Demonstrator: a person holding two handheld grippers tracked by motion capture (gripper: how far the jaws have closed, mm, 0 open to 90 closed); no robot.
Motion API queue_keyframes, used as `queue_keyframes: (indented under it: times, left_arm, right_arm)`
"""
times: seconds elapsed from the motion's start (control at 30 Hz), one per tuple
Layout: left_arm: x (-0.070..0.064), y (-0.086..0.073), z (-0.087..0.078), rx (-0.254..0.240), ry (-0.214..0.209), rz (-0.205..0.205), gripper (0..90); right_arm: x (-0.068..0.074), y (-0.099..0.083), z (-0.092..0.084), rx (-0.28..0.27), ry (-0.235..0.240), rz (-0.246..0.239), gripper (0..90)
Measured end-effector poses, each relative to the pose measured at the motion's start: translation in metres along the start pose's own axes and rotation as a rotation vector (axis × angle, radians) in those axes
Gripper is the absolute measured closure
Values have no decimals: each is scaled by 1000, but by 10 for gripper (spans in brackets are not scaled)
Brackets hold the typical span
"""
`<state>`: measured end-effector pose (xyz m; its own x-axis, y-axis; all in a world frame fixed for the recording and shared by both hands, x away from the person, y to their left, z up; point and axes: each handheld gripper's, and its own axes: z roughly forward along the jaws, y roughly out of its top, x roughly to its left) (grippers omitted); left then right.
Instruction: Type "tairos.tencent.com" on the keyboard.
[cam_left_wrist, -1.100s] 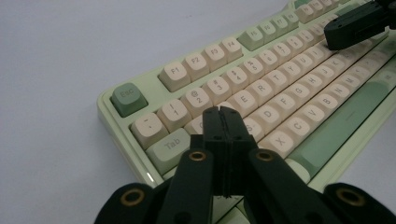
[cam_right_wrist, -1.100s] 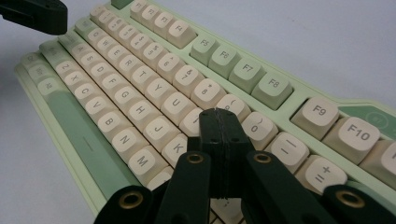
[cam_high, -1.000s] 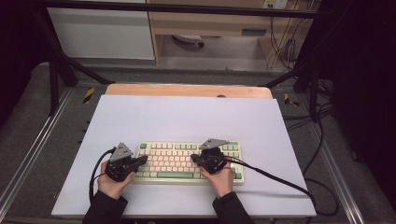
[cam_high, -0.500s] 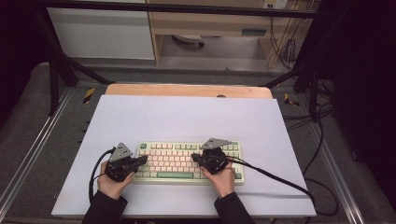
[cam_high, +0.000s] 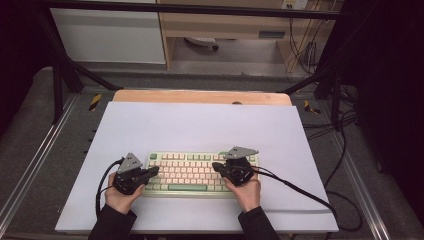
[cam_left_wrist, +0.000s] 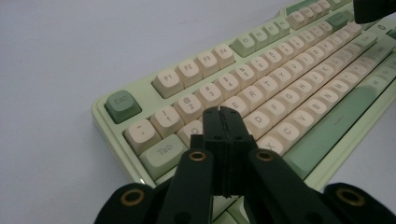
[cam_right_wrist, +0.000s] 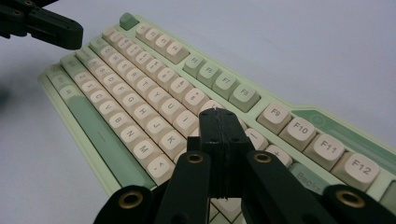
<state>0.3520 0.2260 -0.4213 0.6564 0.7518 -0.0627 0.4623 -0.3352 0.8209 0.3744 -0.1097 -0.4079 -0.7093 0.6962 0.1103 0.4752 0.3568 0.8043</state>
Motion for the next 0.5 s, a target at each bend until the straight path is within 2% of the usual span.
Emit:
queue_keyframes:
  times: [0.27,0.5]
  left_arm:
    - [-7,2,9,12,-13,9,900]
    - [-15,8,19,20,-26,23,900]
  right_arm:
    - [-6,-8,-9,3,-4,15,900]
    - [-7,-12,-13,8,-13,4,900]
